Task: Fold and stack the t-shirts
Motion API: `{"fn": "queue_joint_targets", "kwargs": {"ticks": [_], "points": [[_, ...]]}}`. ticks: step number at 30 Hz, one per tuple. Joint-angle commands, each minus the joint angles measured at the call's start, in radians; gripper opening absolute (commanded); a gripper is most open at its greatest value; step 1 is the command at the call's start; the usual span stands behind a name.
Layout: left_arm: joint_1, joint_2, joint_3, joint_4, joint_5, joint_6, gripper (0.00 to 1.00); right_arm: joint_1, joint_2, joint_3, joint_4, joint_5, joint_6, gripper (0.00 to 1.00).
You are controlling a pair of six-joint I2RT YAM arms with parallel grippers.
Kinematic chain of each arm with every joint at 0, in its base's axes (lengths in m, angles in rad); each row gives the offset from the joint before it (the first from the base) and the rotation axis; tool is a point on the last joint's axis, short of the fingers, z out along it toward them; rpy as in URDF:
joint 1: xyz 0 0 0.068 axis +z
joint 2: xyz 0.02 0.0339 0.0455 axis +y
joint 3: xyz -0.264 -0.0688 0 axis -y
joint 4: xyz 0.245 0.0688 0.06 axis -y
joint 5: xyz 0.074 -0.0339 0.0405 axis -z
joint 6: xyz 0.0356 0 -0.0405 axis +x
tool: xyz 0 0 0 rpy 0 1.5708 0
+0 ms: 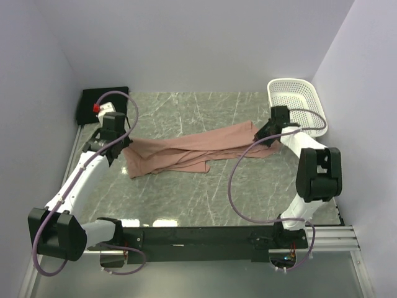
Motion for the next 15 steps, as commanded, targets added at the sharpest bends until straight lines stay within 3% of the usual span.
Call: {"fn": "queue_joint_targets", "kwargs": {"ticks": [1, 10, 15], "points": [[0.032, 0.012, 0.189, -0.025, -0.071, -0.004, 0.01, -0.008, -0.146, 0.173, -0.085, 0.044, -0.036, 0.0], [0.157, 0.183, 0.805, -0.192, -0.027, -0.004, 0.01, -0.068, -0.234, 0.564, -0.29, 0.05, -0.089, 0.0], [0.185, 0.254, 1.194, -0.324, -0.03, 0.0, 0.01, -0.141, -0.298, 0.734, -0.329, -0.062, -0.102, 0.0]]}}
